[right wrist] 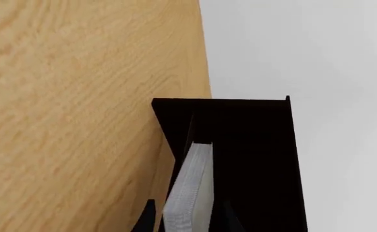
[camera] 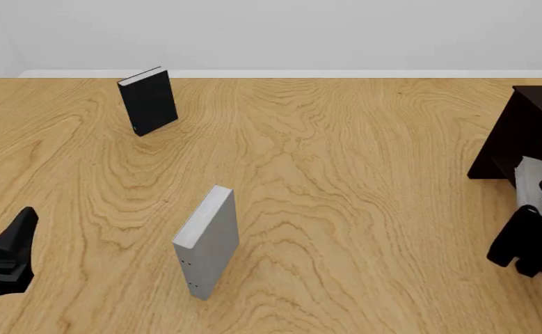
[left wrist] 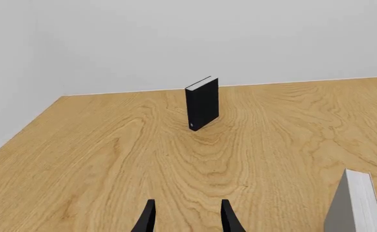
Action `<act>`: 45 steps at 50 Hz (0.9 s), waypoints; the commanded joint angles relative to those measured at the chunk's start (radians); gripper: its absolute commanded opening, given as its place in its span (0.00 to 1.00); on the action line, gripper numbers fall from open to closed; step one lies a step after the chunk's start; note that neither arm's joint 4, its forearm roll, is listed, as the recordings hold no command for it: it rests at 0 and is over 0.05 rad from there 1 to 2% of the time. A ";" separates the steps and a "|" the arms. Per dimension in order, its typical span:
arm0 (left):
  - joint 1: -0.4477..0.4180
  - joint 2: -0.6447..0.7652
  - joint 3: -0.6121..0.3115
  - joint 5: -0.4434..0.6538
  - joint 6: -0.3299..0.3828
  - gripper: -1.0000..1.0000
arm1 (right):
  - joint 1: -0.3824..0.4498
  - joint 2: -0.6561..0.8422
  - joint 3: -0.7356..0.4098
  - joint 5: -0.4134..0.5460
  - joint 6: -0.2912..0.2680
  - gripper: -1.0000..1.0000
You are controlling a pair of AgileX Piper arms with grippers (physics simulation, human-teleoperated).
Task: Pick up the book on the right and place it on the cabinet shelf.
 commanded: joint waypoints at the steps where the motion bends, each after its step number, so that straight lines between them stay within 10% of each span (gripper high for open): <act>1: -0.002 -0.005 0.000 0.004 0.000 1.00 | 0.007 0.007 0.004 0.000 0.019 1.00; 45: -0.002 -0.013 -0.001 0.020 -0.001 1.00 | 0.080 0.016 -0.013 0.002 0.028 1.00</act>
